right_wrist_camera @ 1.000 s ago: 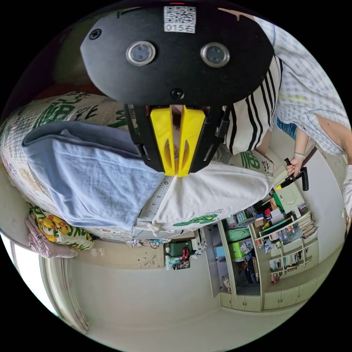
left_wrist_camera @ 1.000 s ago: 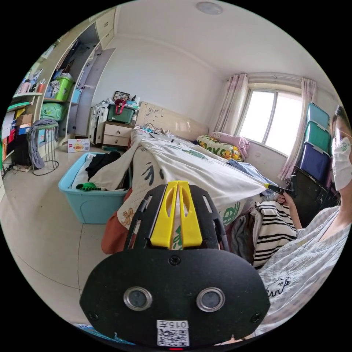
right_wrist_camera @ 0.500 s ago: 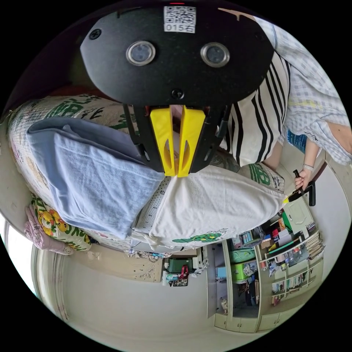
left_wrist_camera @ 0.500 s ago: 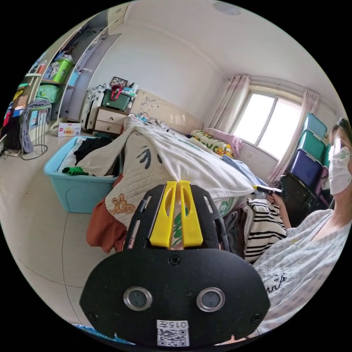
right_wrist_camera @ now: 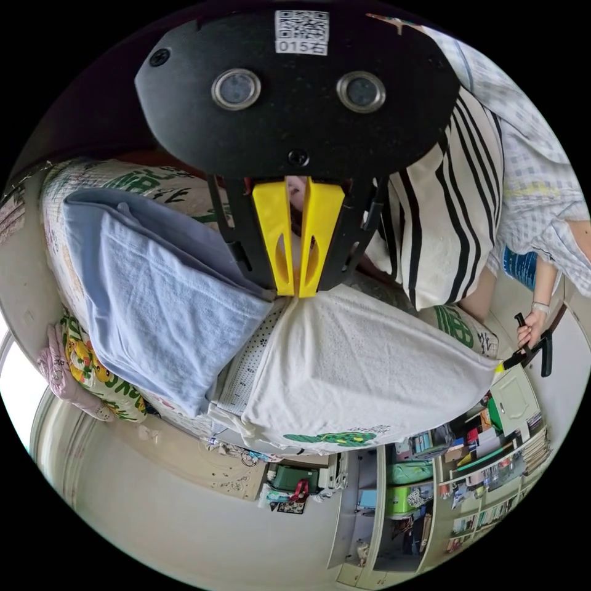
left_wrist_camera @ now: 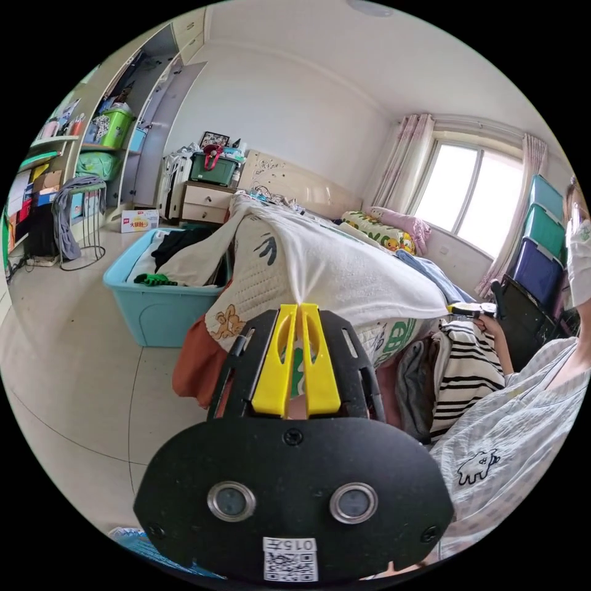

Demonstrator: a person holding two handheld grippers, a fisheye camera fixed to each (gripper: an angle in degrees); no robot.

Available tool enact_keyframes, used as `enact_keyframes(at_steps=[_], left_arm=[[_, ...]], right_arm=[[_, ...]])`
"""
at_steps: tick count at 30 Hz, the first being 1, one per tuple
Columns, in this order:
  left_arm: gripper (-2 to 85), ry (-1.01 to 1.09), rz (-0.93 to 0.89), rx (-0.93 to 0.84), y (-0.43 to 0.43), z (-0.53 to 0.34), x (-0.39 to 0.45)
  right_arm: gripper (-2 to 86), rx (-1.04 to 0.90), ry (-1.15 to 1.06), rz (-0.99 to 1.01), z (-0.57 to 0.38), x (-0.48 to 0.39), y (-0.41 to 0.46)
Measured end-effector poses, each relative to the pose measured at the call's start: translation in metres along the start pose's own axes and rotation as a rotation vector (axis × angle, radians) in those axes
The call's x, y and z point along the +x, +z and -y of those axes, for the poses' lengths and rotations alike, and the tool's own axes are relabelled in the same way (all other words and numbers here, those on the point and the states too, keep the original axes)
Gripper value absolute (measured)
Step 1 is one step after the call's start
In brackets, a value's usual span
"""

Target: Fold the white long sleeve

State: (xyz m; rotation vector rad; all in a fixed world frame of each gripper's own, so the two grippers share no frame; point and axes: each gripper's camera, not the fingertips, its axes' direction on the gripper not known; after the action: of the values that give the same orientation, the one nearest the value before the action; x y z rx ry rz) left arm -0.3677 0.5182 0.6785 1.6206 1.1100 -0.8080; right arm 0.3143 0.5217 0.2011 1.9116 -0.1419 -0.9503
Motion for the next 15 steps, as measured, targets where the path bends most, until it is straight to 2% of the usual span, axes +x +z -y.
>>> enact_keyframes(at_steps=[6,10,15], left_arm=[[2.9,0.02,0.004,-0.044,0.022,0.03,0.013],[5.6,0.077,0.096,-0.072,0.016,0.067,0.027],[6.0,0.173,0.194,-0.019,0.02,0.142,0.064]], right_arm=[[4.7,0.056,0.016,0.094,0.02,0.019,-0.013],[7.5,0.11,0.001,0.199,0.043,0.05,-0.043],[8.3,0.194,0.014,0.139,0.099,0.095,-0.075]])
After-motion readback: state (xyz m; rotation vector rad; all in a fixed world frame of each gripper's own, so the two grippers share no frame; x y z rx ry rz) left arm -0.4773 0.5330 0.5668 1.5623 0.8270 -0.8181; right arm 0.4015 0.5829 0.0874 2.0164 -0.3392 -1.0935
